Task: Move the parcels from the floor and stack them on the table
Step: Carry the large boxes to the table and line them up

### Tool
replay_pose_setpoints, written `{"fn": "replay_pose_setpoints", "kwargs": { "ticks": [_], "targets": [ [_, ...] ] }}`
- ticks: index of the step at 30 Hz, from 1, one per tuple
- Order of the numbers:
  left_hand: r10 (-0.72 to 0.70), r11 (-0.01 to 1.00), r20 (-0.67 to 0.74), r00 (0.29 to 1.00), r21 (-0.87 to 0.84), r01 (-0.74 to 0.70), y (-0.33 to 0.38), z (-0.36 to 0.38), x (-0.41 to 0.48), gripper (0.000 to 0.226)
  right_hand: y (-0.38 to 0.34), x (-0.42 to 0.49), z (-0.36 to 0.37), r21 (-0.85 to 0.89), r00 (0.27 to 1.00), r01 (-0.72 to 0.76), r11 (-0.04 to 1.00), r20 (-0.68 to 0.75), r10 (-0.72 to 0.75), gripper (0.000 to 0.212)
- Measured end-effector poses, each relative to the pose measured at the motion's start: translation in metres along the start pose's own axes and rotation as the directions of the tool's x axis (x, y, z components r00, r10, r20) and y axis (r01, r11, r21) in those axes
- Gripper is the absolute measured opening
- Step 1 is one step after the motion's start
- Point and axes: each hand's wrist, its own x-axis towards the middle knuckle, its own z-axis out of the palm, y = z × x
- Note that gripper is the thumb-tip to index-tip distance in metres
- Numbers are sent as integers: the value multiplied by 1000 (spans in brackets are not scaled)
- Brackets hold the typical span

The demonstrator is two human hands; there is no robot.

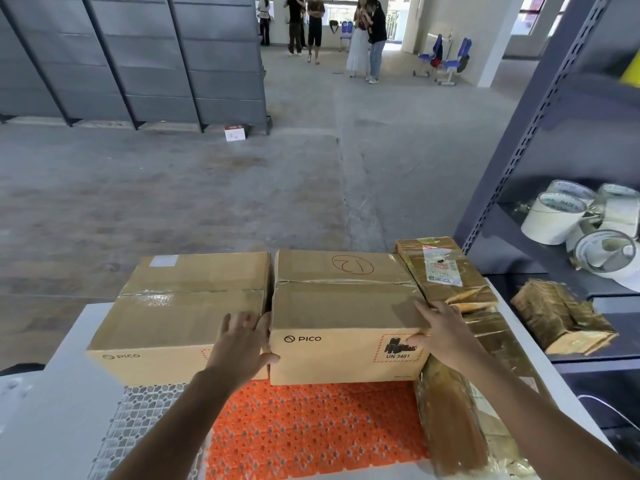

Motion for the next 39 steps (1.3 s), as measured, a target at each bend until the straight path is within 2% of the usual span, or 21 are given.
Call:
{"fn": "replay_pose_setpoints", "kwargs": {
  "ticks": [2,4,6,8,11,17,20,24,27,29,33,39],
  "targets": [
    [-51,998,-38,998,-46,49,0,0,-2,62,-5,0,-1,11,1000,-10,1000,-14,10,80],
    [-125,976,-22,992,-182,119,2,0,-4,53,-11,-1,-1,20,1000,-18,1000,-8,19,77],
    [-153,953,17,988,-261,152,2,7,-6,61,-15,-3,1,-4,999,-29,1000,19,29,78],
    [-106,953,10,994,-285,104,-1,12,-8,71,-17,-7,4,-60,999,-30,998,33,32,77],
    [-61,967,-4,998,-247,58,-7,25,-10,78,-20,-9,7,-89,999,-33,995,32,36,74],
    [-86,936,11,996,-342,84,2,37,0,74,-22,1,5,-50,1000,-16,999,12,17,69],
    [-136,916,-6,991,-383,123,5,35,4,76,-22,5,4,-119,1000,5,993,15,-3,65],
    [-94,934,35,995,-342,101,-2,33,-2,81,-24,4,9,-253,999,-6,967,48,18,66],
    [-168,970,114,979,-160,185,-21,27,-12,104,-25,3,11,-282,998,-23,959,42,36,68],
    [-182,976,118,976,-100,194,-32,28,-17,116,-25,4,10,-274,998,-24,961,43,37,69],
    [-165,979,95,982,-103,174,-33,32,-19,111,-25,8,5,-249,1000,-18,968,0,19,59],
    [-192,974,86,978,-102,201,-22,32,-13,104,-23,10,7,-330,1000,-6,944,-17,0,56]
  ]
}}
